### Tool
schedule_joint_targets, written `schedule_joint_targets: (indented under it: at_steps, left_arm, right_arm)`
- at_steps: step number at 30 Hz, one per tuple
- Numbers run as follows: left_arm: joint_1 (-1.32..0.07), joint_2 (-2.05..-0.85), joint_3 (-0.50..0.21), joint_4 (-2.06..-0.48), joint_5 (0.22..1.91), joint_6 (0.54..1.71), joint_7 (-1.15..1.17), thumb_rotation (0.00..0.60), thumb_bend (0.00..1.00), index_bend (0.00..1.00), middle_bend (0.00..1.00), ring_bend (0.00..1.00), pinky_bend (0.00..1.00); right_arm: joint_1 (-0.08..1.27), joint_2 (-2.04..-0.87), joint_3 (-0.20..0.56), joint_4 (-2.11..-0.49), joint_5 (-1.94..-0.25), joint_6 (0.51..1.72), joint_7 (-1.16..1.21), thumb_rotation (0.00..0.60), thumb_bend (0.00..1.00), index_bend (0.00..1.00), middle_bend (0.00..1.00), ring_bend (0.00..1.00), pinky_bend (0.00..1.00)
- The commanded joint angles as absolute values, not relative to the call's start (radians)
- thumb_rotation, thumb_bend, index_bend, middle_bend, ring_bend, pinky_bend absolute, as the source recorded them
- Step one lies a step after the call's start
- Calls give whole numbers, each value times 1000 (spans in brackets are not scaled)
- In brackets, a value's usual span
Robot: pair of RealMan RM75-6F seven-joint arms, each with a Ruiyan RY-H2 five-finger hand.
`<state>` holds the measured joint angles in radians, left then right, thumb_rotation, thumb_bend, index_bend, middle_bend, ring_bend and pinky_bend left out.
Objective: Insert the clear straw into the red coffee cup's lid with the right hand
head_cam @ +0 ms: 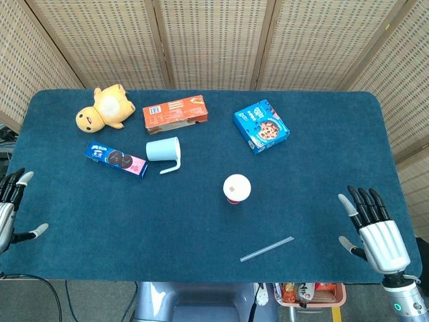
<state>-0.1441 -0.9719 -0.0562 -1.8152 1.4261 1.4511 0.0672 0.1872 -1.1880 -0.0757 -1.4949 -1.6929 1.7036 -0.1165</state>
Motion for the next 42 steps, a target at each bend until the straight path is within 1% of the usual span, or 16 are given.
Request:
schedule_joint_targets:
  at_steps: [1, 6, 9, 10, 12, 13, 14, 15, 16, 17, 19, 26, 29, 31, 35, 42]
  left_arm:
    - [-144, -972, -56, -1813, 1430, 1450, 65, 600, 97, 0, 0, 0, 0]
    - [-144, -974, -54, -1810, 1436, 1448, 66, 600, 97, 0, 0, 0, 0]
    - [-144, -976, -56, -1808, 1437, 1448, 68, 600, 97, 0, 0, 0, 0]
    - [-145, -978, -57, -1807, 1435, 1447, 68, 600, 97, 0, 0, 0, 0]
    - [-147, -980, -59, -1805, 1432, 1443, 69, 600, 97, 0, 0, 0, 0]
    - [-148, -981, -60, -1804, 1430, 1441, 70, 600, 98, 0, 0, 0, 0]
    - [-149, -982, -61, -1802, 1428, 1438, 71, 600, 97, 0, 0, 0, 0]
    - [-151, -983, -63, -1801, 1425, 1434, 71, 600, 97, 0, 0, 0, 0]
    - [-152, -984, -63, -1800, 1423, 1432, 72, 600, 98, 0, 0, 0, 0]
    - [-153, -985, -64, -1798, 1421, 1429, 73, 600, 97, 0, 0, 0, 0]
    - [-154, -986, -65, -1798, 1418, 1427, 74, 600, 97, 0, 0, 0, 0]
    - [-156, -986, -70, -1793, 1407, 1419, 67, 600, 98, 0, 0, 0, 0]
    - [-159, -986, -71, -1789, 1404, 1410, 61, 600, 97, 0, 0, 0, 0]
    - [-160, -985, -72, -1787, 1402, 1408, 56, 600, 96, 0, 0, 0, 0]
    - [-158, -982, -73, -1784, 1402, 1408, 45, 600, 97, 0, 0, 0, 0]
    - [-160, -979, -74, -1778, 1401, 1400, 33, 600, 97, 0, 0, 0, 0]
  right_arm:
    - [183, -1186, -71, -1494, -1693, 1697, -114, 600, 0, 0, 0, 0, 0]
    - [179, -1187, -69, -1487, -1707, 1684, -112, 600, 0, 4, 0, 0, 0]
    - [183, -1187, -78, -1493, -1737, 1675, -104, 600, 0, 36, 2, 0, 0]
    - [189, -1186, -84, -1495, -1759, 1667, -102, 600, 0, 53, 22, 0, 0]
    - [213, -1182, -97, -1490, -1813, 1641, -109, 600, 0, 90, 134, 45, 0]
    - [224, -1179, -101, -1488, -1833, 1629, -112, 600, 0, 117, 246, 120, 7]
    - [240, -1174, -105, -1486, -1860, 1613, -118, 600, 0, 135, 318, 179, 28]
    - [268, -1171, -106, -1478, -1905, 1597, -122, 600, 0, 157, 403, 265, 80]
    - [287, -1169, -106, -1471, -1933, 1586, -122, 600, 0, 169, 453, 318, 138]
    - [316, -1167, -107, -1461, -1964, 1557, -124, 600, 0, 173, 469, 337, 170]
    - [358, -1157, -112, -1467, -1988, 1492, -125, 600, 0, 183, 495, 366, 200]
    - [473, -1150, -117, -1601, -1980, 1244, -142, 600, 0, 279, 492, 382, 208]
    - [505, -1185, -106, -1630, -1955, 1157, -177, 600, 14, 296, 413, 342, 208]
    - [517, -1214, -95, -1635, -1931, 1110, -211, 600, 42, 307, 375, 299, 208]
    - [532, -1261, -78, -1645, -1875, 1032, -267, 600, 104, 333, 341, 283, 208]
    - [550, -1322, -58, -1641, -1788, 935, -335, 600, 190, 362, 273, 233, 208]
